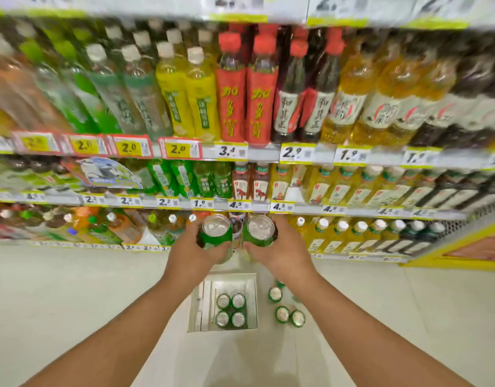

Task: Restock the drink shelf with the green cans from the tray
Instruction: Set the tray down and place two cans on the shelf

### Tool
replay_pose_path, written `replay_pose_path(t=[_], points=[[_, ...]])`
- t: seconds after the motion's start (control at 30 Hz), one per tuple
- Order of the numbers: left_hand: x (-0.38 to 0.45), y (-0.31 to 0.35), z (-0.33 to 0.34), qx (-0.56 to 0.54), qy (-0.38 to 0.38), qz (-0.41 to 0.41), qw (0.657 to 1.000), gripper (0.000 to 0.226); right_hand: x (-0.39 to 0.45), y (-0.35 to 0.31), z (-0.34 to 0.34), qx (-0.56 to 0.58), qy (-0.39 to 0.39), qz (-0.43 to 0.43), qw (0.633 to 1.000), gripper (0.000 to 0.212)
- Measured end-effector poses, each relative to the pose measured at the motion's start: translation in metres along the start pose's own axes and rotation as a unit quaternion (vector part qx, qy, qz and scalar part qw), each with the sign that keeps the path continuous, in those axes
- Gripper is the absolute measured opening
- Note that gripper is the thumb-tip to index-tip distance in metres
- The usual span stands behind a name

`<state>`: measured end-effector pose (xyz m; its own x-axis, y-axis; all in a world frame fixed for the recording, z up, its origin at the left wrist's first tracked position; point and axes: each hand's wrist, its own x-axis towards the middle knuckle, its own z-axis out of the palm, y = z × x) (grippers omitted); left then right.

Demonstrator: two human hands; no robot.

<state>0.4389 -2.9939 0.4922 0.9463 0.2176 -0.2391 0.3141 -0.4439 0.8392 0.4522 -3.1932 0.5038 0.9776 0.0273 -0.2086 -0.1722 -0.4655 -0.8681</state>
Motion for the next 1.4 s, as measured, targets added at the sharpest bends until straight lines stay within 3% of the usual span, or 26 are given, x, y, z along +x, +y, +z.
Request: replay_pose_path(t=[0.13, 0.27, 0.37, 0.43, 0.6, 0.73, 0.83, 0.93, 1.07, 1.13, 1.2, 1.33, 1.4], points=[[-0.031, 0.122, -0.048, 0.001, 0.018, 0.034, 0.999, 0.049, -0.024, -0.105, -0.087, -0.021, 0.019, -0.025, 0.999, 0.055], [-0.052, 0.232, -0.083, 0.003, 0.037, 0.064, 0.997, 0.065, -0.042, -0.189, -0.164, -0.056, 0.025, -0.067, 0.996, 0.062], [-0.068, 0.301, -0.099, -0.007, 0.041, 0.093, 0.995, 0.060, -0.052, -0.238, -0.216, -0.069, 0.018, -0.071, 0.995, 0.055], [-0.076, 0.344, -0.105, -0.026, 0.041, 0.107, 0.993, 0.056, -0.055, -0.265, -0.247, -0.081, 0.028, -0.080, 0.993, 0.056], [-0.081, 0.424, -0.118, -0.053, 0.059, 0.125, 0.989, 0.084, -0.062, -0.317, -0.307, -0.084, 0.050, -0.119, 0.988, 0.069], [-0.081, 0.475, -0.129, -0.070, 0.060, 0.141, 0.986, 0.069, -0.065, -0.359, -0.348, -0.102, 0.060, -0.144, 0.982, 0.082], [-0.082, 0.513, -0.146, -0.056, 0.066, 0.158, 0.984, 0.060, -0.061, -0.388, -0.367, -0.111, 0.058, -0.150, 0.981, 0.075], [-0.070, 0.539, -0.172, -0.050, 0.077, 0.178, 0.980, 0.077, -0.054, -0.424, -0.376, -0.110, 0.060, -0.159, 0.979, 0.088], [-0.060, 0.571, -0.212, -0.054, 0.106, 0.196, 0.973, 0.075, -0.044, -0.476, -0.376, -0.098, 0.050, -0.187, 0.976, 0.048], [-0.053, 0.587, -0.234, -0.050, 0.123, 0.203, 0.970, 0.069, -0.038, -0.505, -0.371, -0.099, 0.057, -0.204, 0.972, 0.047], [-0.045, 0.602, -0.254, -0.043, 0.129, 0.207, 0.969, 0.079, -0.031, -0.531, -0.365, -0.090, 0.061, -0.219, 0.970, 0.056], [-0.025, 0.630, -0.286, -0.034, 0.121, 0.214, 0.969, 0.074, -0.015, -0.579, -0.353, -0.072, 0.079, -0.227, 0.968, 0.108], [-0.013, 0.642, -0.297, -0.023, 0.119, 0.210, 0.970, 0.090, -0.004, -0.598, -0.351, -0.067, 0.085, -0.230, 0.967, 0.104]])
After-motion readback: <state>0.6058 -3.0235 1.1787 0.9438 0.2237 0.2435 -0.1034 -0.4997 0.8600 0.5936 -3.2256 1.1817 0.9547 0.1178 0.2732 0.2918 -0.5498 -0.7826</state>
